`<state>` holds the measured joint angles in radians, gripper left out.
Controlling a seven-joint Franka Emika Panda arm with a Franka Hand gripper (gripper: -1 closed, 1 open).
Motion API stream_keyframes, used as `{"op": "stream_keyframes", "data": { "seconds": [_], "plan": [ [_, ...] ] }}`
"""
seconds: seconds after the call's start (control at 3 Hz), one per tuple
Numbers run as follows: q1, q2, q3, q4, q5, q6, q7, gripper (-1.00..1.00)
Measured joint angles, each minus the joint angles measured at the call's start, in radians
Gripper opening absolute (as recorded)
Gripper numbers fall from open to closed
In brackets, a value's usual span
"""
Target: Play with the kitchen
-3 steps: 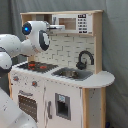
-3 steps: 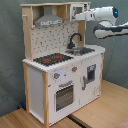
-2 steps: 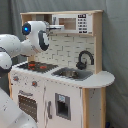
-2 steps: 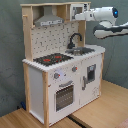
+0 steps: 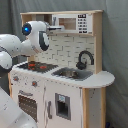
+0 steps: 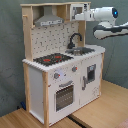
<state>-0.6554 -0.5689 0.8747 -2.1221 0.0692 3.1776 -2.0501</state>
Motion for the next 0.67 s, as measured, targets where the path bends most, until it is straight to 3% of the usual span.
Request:
{"op": "stream_keyframes", "data": {
  "seconds": [0.33,0.67],
  "plan": [
    [-0.001,0.073,0.024,0.048,-0.001,0.000,-0.005,1.00],
    [-0.001,0.073,0.026,0.050,-0.001,0.000,-0.006,1.00]
  ]
}}
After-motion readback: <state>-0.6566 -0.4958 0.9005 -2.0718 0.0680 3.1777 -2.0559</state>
